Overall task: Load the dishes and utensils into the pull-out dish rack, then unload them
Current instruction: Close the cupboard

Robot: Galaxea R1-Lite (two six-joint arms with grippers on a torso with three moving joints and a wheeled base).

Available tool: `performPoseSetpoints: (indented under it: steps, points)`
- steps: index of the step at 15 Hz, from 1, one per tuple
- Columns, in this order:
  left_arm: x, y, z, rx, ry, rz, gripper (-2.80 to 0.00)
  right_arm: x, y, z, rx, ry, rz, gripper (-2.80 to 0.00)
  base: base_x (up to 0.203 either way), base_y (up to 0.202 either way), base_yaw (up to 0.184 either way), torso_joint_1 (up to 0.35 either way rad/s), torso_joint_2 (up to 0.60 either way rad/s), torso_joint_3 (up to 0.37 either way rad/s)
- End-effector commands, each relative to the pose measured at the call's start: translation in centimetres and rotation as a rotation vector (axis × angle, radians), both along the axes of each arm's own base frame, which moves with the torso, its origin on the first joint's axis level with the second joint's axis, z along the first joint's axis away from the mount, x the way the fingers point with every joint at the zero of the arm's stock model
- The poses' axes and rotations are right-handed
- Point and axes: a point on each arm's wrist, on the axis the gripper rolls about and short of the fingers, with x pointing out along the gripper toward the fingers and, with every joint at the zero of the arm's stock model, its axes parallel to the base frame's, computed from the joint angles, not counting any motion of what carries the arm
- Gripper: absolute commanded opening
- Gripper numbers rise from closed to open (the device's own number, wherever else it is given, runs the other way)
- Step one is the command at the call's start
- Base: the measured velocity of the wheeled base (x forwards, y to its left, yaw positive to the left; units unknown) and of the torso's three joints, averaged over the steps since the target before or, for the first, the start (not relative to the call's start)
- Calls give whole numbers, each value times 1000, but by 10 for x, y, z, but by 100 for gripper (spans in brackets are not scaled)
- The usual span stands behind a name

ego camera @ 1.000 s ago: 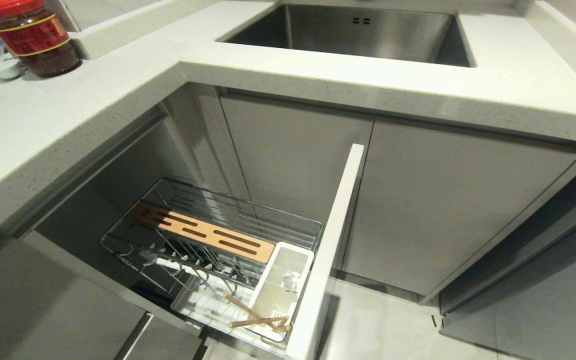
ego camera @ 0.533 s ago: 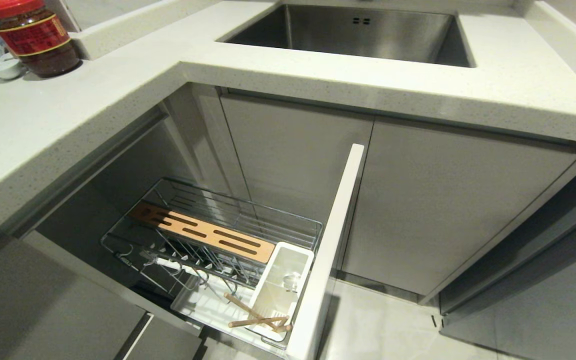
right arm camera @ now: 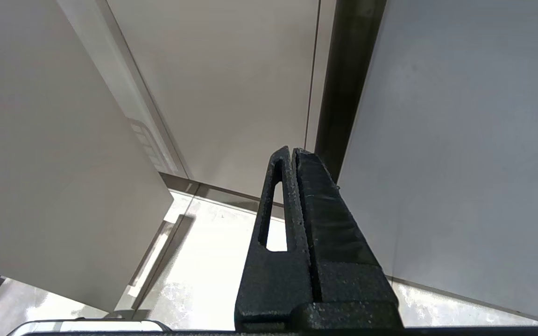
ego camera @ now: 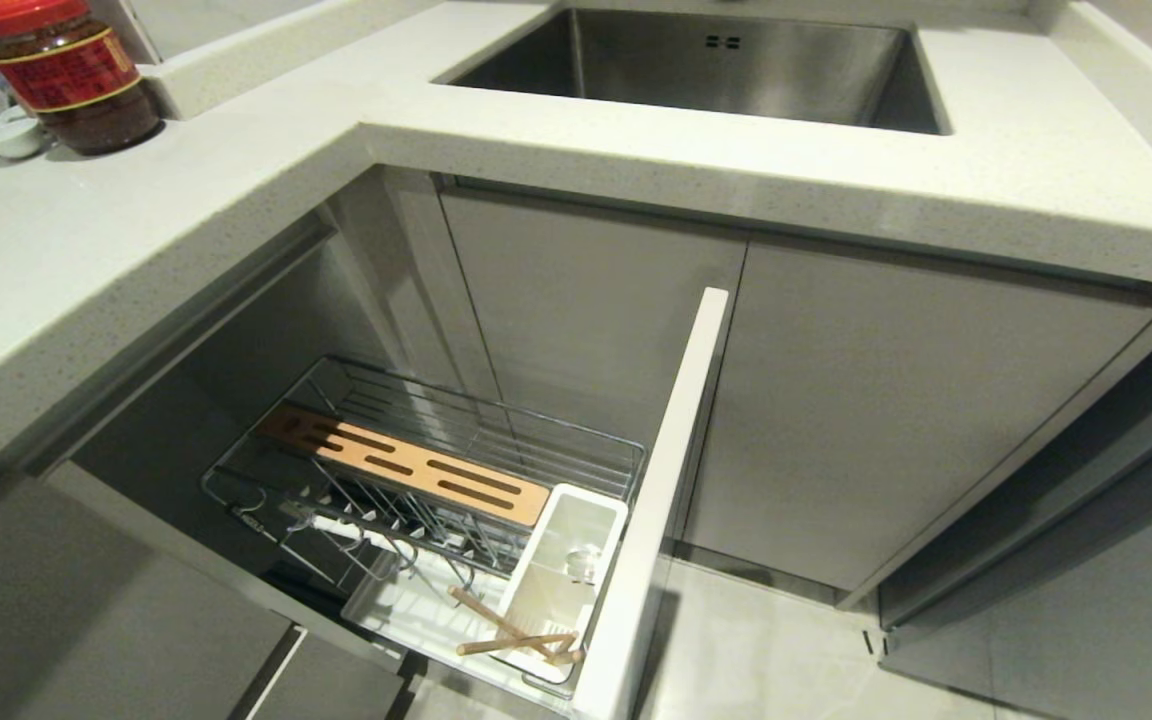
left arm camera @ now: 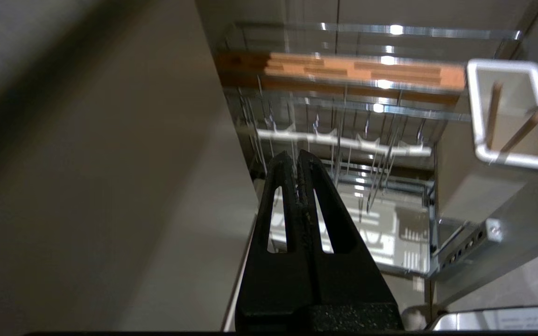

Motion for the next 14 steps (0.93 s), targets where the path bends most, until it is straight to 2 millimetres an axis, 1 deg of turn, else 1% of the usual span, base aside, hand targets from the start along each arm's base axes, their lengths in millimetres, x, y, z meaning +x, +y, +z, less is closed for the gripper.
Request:
performPoseSetpoints:
  steps: [1,3,5,14]
  points:
    - [13,0,-26,-8,1,-8,-280,2,0,-7,0,24,0,-280,0,0,0,0,0,0]
    - [13,0,-30,-52,49,-23,-280,2,0,-7,0,24,0,-280,0,0,0,0,0,0]
    - [12,0,-29,-139,46,-19,-280,2,0,-7,0,24,0,-280,0,0,0,0,0,0]
    - [12,0,-29,-148,39,-8,-280,2,0,-7,0,24,0,-280,0,0,0,0,0,0]
